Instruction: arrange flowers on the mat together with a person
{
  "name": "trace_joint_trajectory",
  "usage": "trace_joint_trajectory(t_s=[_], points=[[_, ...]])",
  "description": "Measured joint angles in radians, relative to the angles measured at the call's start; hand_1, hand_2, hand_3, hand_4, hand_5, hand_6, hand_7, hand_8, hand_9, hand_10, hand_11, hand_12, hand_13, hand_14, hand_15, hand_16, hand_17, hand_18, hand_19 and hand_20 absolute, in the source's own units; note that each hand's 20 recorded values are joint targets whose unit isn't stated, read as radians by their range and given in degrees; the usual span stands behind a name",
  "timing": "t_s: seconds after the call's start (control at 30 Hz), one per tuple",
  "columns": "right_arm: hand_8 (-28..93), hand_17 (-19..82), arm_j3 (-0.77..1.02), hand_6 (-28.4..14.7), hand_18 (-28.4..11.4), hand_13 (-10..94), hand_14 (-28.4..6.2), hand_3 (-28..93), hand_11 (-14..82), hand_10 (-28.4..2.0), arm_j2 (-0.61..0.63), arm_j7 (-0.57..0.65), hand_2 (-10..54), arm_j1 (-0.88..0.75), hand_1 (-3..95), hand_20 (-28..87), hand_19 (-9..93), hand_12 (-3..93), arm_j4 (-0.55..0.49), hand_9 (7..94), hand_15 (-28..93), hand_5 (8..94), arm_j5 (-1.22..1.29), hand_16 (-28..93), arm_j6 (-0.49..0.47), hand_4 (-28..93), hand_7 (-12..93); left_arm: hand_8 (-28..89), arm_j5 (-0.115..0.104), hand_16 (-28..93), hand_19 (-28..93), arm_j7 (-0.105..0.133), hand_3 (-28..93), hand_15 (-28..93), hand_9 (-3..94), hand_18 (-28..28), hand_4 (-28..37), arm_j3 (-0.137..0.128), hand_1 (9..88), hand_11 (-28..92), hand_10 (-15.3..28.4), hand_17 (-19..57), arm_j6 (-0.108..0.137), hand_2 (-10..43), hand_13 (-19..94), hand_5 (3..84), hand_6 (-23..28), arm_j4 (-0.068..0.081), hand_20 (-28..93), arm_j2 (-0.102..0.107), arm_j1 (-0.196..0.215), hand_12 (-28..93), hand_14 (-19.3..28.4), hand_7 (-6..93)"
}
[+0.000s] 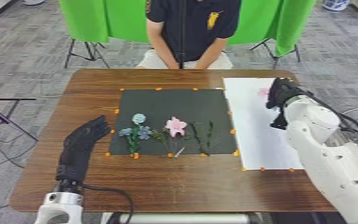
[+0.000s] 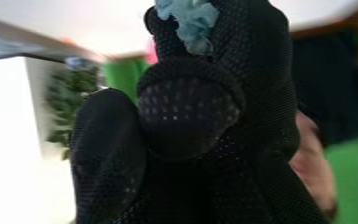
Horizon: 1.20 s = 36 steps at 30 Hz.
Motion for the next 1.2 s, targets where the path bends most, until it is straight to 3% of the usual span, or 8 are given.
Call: trace_joint_trajectory(t_s=[0.2,0.33,0.63,1.07,1.2], points=[[9,79,-0.045,-2.5,-4.2,94,-0.7,-28,15.7,-10.5,0.051,-0.04,-9.5,0.023,94.6,33,85,26.8,-0.191,93.7,59,85.4,0.092,15,-0.023,43,14,-6,0.001,7,5,-0.003,62,18,39.4,11.5,-20.1,-0.002,25.4,18,11.6,2.1,-0.007,-6.0,33,43.7,3.3,0.0,17,0.0,-0.002,19,15.8,16.1],[9,79,-0.121,-2.4,-4.3,94,-0.7,-28,15.5,-10.2,0.04,-0.097,-9.5,0.084,94.6,34,85,26.8,-0.246,93.7,59,85.4,0.149,15,-0.048,43,14,-6,0.003,7,5,-0.006,63,18,39.4,11.5,-20.0,-0.007,25.3,18,11.6,2.1,-0.015,-6.0,33,43.7,3.4,0.0,17,-0.003,-0.005,19,15.7,16.0],[9,78,-0.316,-1.7,-4.6,94,-0.4,-28,13.9,-10.8,-0.065,-0.17,-9.5,0.195,94.6,34,86,26.5,-0.175,93.7,59,84.9,0.123,15,-0.128,43,14,-6,0.006,7,5,-0.015,63,18,39.2,11.6,-19.9,-0.01,25.1,18,11.6,2.0,-0.038,-6.2,33,43.5,3.2,0.006,16,-0.011,-0.016,19,15.8,15.9],[6,78,-0.296,-0.5,-4.7,94,-0.4,-28,4.6,-11.1,-0.097,-0.205,-9.5,0.116,91.8,32,88,26.3,-0.119,93.1,60,82.2,0.014,15,-0.19,39,14,-6,0.008,7,5,-0.018,63,18,39.1,11.6,-19.9,-0.014,25.0,18,11.6,2.0,-0.05,-6.2,33,43.4,3.3,0.006,16,-0.014,-0.016,19,15.8,15.6],[5,77,-0.304,-0.6,-4.8,94,-0.5,-28,6.3,-11.1,-0.1,-0.209,-9.5,0.112,88.4,30,89,23.8,-0.096,90.6,59,80.5,0.007,16,-0.19,36,13,-6,0.011,7,5,-0.018,63,18,39.1,11.6,-20.0,-0.014,25.1,18,11.5,1.9,-0.057,-6.3,33,43.4,3.3,0.006,16,-0.018,-0.017,19,15.9,15.6]])
